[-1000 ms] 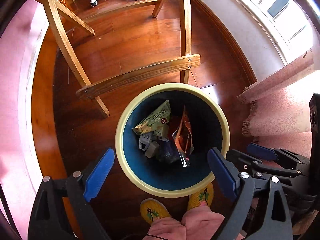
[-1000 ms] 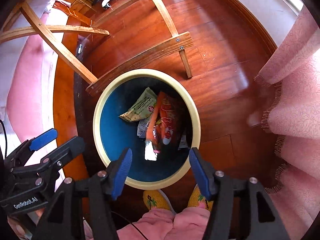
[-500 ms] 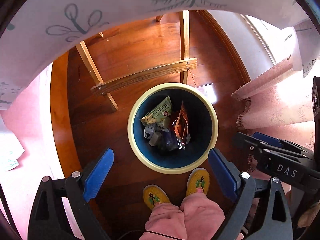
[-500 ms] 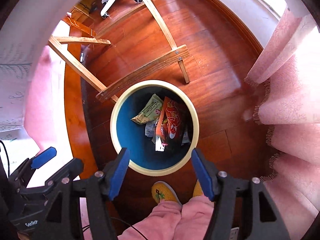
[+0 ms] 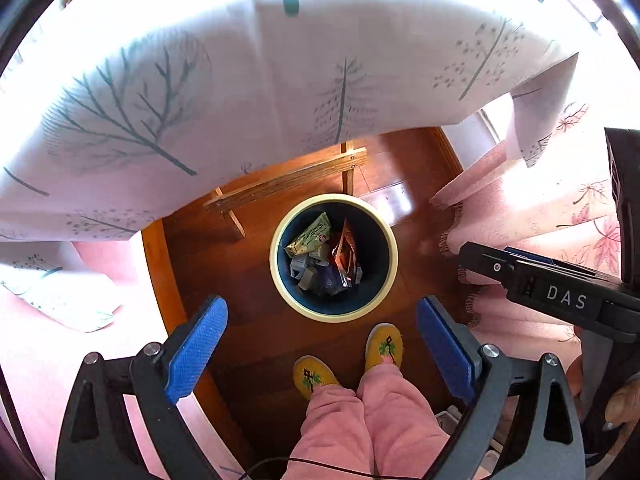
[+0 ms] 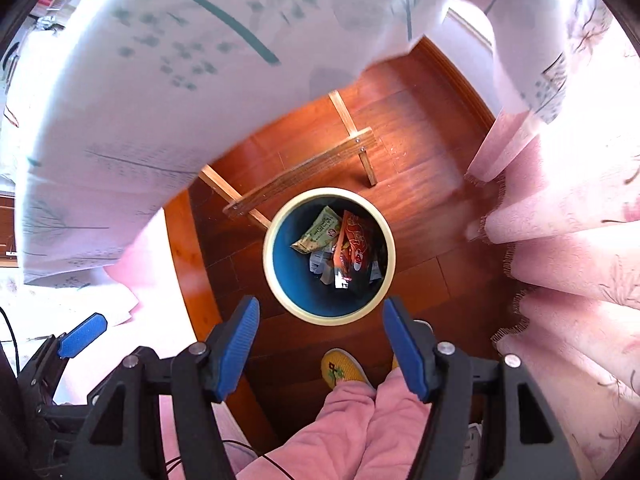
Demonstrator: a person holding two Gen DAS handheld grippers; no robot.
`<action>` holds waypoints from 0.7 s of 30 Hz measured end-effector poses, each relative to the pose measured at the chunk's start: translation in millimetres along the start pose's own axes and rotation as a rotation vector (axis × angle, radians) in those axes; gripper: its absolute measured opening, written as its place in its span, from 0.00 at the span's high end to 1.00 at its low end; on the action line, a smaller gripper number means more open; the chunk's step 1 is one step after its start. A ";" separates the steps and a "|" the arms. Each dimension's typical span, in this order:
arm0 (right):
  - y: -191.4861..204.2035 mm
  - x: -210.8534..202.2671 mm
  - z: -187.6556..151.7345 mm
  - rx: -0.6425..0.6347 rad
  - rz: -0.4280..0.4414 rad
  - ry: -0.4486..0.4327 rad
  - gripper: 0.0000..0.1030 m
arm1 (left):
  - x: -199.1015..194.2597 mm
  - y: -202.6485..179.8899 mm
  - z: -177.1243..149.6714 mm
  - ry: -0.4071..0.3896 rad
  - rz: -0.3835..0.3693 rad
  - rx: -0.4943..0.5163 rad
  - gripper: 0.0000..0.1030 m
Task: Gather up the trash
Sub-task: 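Raise both tools back up toward the table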
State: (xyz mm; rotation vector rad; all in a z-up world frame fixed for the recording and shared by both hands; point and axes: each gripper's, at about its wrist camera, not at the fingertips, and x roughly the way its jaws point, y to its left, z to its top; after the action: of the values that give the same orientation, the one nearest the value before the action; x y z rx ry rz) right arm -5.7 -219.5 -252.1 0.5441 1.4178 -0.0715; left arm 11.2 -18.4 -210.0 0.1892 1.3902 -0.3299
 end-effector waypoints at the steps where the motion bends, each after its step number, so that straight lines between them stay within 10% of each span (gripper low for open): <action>1: 2.9 -9.8 -0.7 0.000 0.003 -0.006 0.37 | -11.7 -0.5 1.1 -0.011 0.005 0.011 0.08; 21: 88.4 -172.9 5.7 -0.119 0.043 -0.258 0.37 | -198.0 47.9 43.2 -0.295 0.035 0.032 0.08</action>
State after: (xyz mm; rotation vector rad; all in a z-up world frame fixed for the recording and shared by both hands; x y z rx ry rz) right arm 1.9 -191.1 -60.2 0.4497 1.1506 -0.0216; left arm 39.0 35.8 -10.9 0.1829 1.0894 -0.3367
